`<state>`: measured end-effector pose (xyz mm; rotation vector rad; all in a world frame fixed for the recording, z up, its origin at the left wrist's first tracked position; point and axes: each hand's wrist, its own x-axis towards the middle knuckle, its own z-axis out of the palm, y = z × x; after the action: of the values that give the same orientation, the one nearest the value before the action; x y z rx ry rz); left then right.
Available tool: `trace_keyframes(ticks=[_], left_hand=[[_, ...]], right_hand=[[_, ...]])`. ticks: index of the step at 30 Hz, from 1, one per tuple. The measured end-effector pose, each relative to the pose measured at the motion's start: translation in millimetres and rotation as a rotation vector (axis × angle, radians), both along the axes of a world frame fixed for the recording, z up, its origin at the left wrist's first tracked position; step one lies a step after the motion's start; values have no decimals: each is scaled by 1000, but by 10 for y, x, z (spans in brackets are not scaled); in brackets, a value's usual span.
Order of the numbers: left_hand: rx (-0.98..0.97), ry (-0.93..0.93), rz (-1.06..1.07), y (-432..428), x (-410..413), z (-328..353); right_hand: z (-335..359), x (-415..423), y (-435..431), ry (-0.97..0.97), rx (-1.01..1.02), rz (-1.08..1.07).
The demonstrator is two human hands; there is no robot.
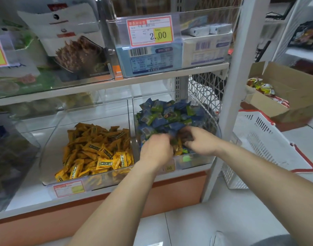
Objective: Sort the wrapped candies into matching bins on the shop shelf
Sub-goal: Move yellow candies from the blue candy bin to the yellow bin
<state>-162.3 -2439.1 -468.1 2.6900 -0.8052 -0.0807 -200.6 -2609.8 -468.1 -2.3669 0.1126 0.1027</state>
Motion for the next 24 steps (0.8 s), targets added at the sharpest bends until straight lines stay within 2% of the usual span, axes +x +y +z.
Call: trace_keyframes(ticks=[2,6,8,10,14,17,21,24], left_hand=[[24,-32,32,-25,43,-9],[101,-45,30,-123,149,-3],[183,-42,10,-162,186,-12],[176,-8,-41,-134,219,-33],[-32,192,-133,9,292,-37],[-102,172,-155,37,287,-16],[-323,142,-69,66,256,33],[-493,149,-42,101,225,121]], right_hand=[[-24,7,2,-10,10,-5],[-34,47,25,-32,-158,26],[-50,75,27,-11,-157,36],[-57,93,30,14,-135,10],[-48,123,35,72,-142,-11],[-35,120,15,65,-86,-49],[29,50,17,-68,66,-151],[131,-14,35,-213,105,-195]])
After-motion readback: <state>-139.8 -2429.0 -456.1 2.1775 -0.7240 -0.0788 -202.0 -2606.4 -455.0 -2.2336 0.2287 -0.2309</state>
